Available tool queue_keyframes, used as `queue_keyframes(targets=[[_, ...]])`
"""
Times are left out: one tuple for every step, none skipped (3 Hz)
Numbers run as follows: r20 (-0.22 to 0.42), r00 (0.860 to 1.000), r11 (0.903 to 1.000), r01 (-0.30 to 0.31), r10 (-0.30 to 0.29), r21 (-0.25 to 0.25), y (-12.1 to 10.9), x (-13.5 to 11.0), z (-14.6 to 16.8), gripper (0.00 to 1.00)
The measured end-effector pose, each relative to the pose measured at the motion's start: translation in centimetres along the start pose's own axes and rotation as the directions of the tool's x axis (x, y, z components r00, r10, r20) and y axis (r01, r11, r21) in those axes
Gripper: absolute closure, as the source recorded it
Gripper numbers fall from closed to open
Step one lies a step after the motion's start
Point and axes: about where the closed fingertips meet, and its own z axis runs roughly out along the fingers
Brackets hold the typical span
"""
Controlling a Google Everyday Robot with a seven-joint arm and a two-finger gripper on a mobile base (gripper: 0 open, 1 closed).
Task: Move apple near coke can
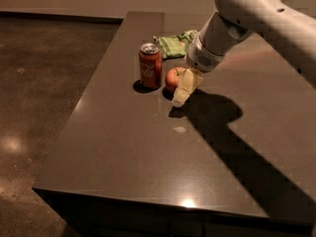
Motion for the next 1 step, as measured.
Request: queue_keyframes(targets=[[0.000, 1.000, 1.0000, 0.000, 0.000, 0.000, 0.00, 0.00, 0.01, 0.00]])
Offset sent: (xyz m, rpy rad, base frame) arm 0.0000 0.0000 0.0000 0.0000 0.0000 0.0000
